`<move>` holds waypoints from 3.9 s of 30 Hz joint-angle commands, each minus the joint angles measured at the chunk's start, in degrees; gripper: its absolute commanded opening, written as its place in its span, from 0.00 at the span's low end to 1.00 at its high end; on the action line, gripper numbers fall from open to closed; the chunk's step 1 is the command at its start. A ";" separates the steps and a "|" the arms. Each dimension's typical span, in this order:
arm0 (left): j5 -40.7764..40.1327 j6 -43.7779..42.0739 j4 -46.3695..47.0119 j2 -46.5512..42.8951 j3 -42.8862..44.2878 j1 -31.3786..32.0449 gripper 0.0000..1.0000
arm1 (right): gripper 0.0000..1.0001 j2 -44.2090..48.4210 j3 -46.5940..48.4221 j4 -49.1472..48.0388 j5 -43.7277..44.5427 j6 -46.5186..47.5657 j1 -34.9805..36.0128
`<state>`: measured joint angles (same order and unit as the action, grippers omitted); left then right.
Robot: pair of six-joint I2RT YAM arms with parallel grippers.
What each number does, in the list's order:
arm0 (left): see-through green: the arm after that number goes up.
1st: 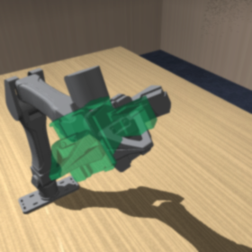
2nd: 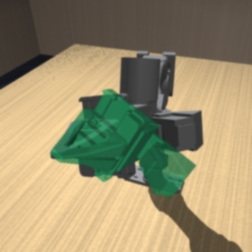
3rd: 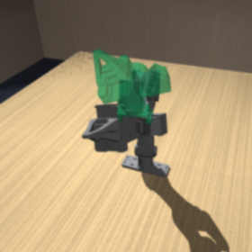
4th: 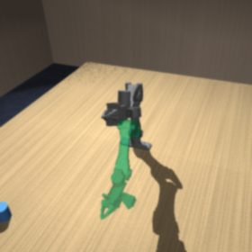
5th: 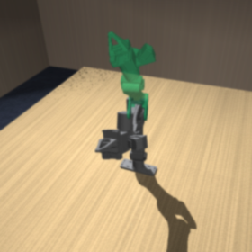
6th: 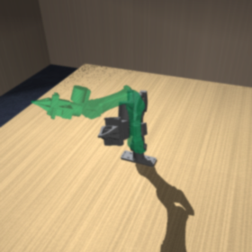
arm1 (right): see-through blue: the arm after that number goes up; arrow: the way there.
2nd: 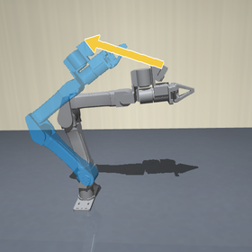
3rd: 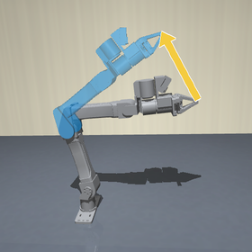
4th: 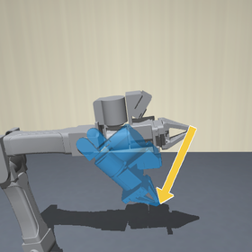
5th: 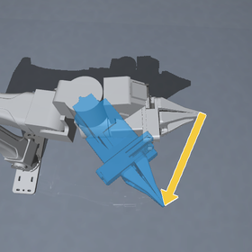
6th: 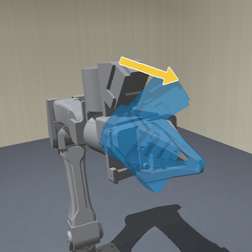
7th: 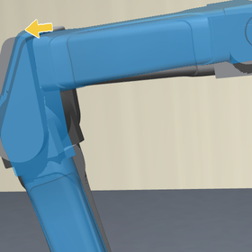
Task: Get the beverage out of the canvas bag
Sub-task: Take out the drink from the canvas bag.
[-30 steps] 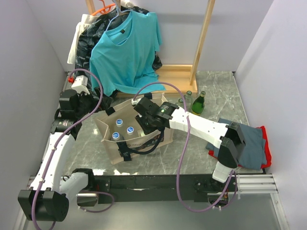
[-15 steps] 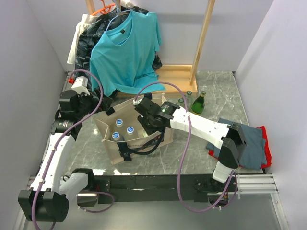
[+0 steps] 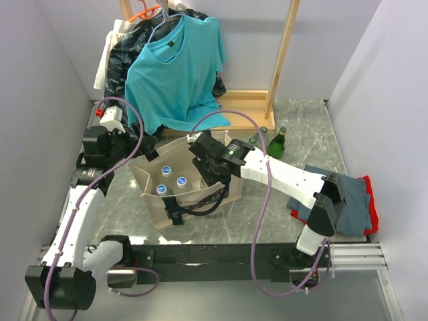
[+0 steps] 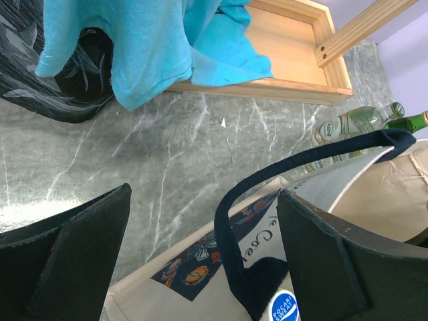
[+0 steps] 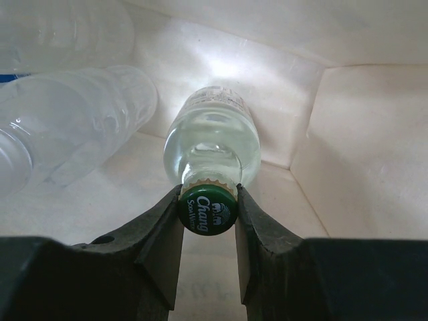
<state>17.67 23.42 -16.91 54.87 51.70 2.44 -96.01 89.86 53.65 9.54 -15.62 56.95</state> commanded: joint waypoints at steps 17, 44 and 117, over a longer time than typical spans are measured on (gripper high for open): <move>1.23 -0.22 2.67 0.41 0.59 -0.15 0.96 | 0.00 3.63 12.00 -1.88 4.87 1.29 0.09; 1.49 0.31 3.28 -0.38 -0.55 -0.15 0.96 | 0.00 3.11 18.59 -2.14 9.53 3.14 0.00; 2.02 0.49 3.46 -0.47 -0.73 -0.15 0.96 | 0.00 10.40 38.55 10.34 19.72 4.98 -2.19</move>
<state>18.81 23.66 -15.68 55.22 50.59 2.44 -91.00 125.71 72.64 23.42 -10.83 54.96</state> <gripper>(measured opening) 0.965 0.388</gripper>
